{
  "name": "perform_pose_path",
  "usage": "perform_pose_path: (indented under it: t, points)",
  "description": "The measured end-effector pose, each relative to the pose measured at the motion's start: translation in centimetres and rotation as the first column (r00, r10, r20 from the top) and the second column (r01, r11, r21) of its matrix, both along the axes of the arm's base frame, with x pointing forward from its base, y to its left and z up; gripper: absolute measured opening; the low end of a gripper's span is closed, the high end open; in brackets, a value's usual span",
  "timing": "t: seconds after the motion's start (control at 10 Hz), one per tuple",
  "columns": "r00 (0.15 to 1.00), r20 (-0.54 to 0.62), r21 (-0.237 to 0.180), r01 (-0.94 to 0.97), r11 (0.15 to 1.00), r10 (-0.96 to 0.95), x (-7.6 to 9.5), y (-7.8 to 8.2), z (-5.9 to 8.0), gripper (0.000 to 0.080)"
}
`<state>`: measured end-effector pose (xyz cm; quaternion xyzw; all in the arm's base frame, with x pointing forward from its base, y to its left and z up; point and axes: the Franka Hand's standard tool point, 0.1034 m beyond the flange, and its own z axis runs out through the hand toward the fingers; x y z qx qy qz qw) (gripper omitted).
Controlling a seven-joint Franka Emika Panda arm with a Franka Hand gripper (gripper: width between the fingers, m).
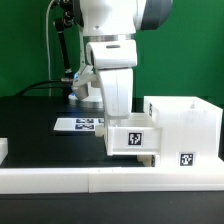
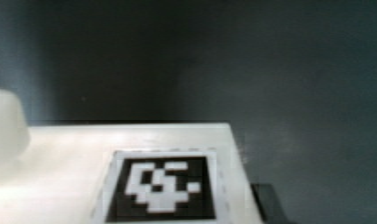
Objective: Assemble drawer
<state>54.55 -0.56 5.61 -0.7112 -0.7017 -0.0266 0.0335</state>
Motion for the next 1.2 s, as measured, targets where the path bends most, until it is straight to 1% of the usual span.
perform_pose_path:
  t: [0.4, 0.7, 0.8, 0.9, 1.2]
  points:
    - [1.000, 0.000, -0.002, 0.002, 1.000, -0.002, 0.0, 0.2, 0.0, 0.0042]
    - [1.000, 0.010, -0.002, -0.023, 1.000, 0.023, 0.2, 1.5, 0.1, 0.0042]
    - [1.000, 0.017, 0.000, -0.018, 1.000, 0.018, 0.2, 1.5, 0.0, 0.0042]
    - [1.000, 0.016, 0.000, -0.010, 1.000, 0.010, 0.2, 1.0, 0.0, 0.0042]
    - [1.000, 0.016, -0.001, -0.012, 1.000, 0.012, 0.2, 1.0, 0.0, 0.0042]
